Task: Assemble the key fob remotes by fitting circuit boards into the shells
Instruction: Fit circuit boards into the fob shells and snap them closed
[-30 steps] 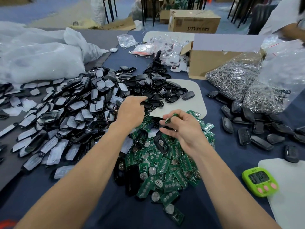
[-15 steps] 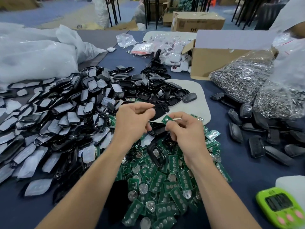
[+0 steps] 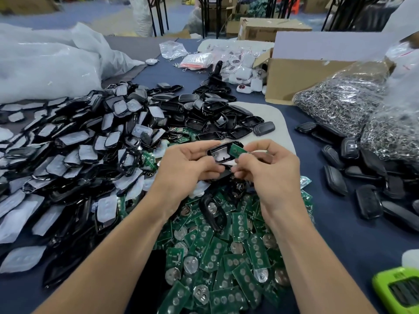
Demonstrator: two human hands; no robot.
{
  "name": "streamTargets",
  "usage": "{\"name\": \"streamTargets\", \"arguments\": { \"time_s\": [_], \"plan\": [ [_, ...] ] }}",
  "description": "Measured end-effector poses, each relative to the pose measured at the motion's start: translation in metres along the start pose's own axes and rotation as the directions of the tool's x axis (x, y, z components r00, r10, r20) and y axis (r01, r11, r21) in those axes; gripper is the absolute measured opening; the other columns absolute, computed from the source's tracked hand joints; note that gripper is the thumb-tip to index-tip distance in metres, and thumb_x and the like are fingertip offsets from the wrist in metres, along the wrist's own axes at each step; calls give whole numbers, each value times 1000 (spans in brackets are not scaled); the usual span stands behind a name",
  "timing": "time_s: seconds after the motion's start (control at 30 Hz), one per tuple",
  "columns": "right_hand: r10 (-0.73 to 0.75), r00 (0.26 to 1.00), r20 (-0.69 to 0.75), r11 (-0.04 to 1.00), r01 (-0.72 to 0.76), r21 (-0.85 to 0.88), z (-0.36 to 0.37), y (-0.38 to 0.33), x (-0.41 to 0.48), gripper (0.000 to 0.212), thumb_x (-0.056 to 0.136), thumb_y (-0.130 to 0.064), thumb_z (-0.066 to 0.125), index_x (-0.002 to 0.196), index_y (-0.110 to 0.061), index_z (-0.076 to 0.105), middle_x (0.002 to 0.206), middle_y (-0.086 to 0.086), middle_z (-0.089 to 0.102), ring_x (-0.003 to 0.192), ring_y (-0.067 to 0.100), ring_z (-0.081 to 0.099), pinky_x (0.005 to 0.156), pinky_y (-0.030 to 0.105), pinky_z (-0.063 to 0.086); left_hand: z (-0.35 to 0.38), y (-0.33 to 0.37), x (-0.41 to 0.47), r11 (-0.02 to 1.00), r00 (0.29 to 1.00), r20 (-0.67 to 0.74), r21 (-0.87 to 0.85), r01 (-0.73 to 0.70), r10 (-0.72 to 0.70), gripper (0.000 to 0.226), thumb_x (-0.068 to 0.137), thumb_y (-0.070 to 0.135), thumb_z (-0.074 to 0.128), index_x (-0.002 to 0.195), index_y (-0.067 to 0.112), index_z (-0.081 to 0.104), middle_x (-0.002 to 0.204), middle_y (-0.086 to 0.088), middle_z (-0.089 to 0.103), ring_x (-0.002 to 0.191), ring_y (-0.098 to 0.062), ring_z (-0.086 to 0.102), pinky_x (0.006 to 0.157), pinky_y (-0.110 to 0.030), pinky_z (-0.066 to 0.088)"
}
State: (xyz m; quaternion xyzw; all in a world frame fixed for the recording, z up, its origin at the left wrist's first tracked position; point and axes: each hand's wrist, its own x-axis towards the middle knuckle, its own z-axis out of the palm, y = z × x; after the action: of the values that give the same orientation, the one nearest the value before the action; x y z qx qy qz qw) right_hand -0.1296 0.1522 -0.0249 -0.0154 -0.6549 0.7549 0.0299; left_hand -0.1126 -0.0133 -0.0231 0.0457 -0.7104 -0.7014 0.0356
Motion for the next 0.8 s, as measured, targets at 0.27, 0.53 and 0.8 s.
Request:
{"name": "streamTargets", "arguments": {
  "time_s": [0.27,0.53,0.8],
  "plan": [
    [-35,999,31,999,35,-2,-2,-6,-1,10,89,-1,73,96,-6,68,66,11,74,49,18,63,46,24,49,-1,-1,2,999,998,-68,-49,6,-9,29,98,-5,64,108,19,78,90,-10,81,78,-21,79,67,-24,63],
    [-15,999,52,1000,16,-24,-4,-7,-2,32,91,0,70,88,-28,84,68,-4,45,64,10,39,60,18,39,-3,-2,3,1000,988,-158,-19,-5,1,29,98,-2,65,115,17,79,88,-10,81,74,-24,79,66,-26,63],
    [-45,994,96,997,51,-61,0,-5,-3,31,93,-1,70,81,-28,80,74,-5,64,68,8,55,67,21,50,-5,-1,0,978,987,-122,195,-80,105,25,90,5,69,99,24,83,75,1,80,55,-14,72,52,-19,54]
  ]
}}
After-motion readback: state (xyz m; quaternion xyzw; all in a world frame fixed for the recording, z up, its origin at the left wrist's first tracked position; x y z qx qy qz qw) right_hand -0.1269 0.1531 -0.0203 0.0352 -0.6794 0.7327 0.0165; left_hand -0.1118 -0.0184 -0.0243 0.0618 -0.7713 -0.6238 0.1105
